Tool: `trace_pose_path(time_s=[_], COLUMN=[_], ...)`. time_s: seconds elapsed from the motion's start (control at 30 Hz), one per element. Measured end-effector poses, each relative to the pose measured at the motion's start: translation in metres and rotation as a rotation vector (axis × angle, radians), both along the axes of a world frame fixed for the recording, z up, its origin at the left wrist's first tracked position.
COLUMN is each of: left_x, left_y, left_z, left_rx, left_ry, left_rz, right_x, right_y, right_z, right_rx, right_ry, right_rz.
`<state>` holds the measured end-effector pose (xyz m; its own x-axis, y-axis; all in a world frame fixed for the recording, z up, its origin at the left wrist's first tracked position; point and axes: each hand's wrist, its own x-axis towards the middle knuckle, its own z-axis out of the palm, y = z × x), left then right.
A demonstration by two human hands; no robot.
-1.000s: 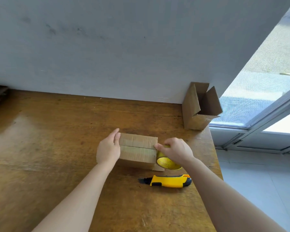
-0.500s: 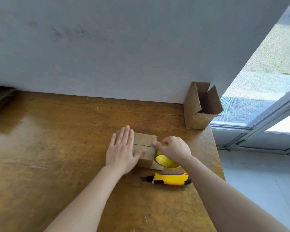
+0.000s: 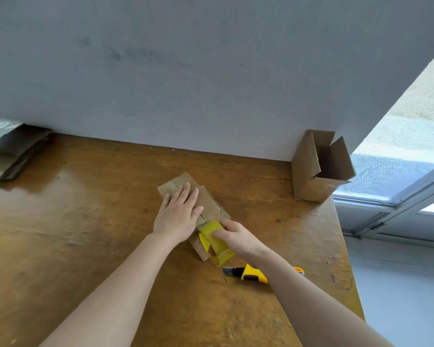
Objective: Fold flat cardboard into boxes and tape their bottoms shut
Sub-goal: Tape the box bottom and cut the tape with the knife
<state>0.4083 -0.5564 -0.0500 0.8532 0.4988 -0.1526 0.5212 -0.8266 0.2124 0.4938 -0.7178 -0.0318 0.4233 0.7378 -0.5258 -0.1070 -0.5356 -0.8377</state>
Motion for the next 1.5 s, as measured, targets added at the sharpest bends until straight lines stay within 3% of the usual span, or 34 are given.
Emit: trace_pose_path(time_s=[0.33,0.5,0.7,0.83,1.2,1.37,1.5], left_x=[-0.005,-0.006,-0.007,-0.006,0.005,-0.016,-0.043], left_y=[0.031,0.032,0.028,0.021,0.014,0.017,-0.004], left_z=[-0.006,-0.005,-0.002,-0.004,-0.002,0.0,-0.002], left_rx=[-0.048,-0.066,-0.026,0.07,0.121,0.06,-0.189], left_ry=[0.034,0.013,0.055,0.031,0.048,-0.152,-0.469], left_rz=[-0.094,-0.091,-0.118,-0.123,-0.084,-0.101,0.167], right_x=[-0.019,-0.024,-0.021,-0.022,-0.031,-0.033,-0.034], right_y=[0.024,0.028,0.038,0.033,0.018,0.017,0.015], right_z=[-0.018,-0.031,-0.04,-0.034,-0.026,-0.026,-0.026], right_rx=[-0.124,-0.246,-0.349,-0.238,-0.017,0.023,0.044], right_ry=[-0.083,0.107,-0.223,0.0,0.082,0.137,0.163], right_rz=[-0.087,-0.245,-0.097,-0.055,0.003,-0.042,-0.026])
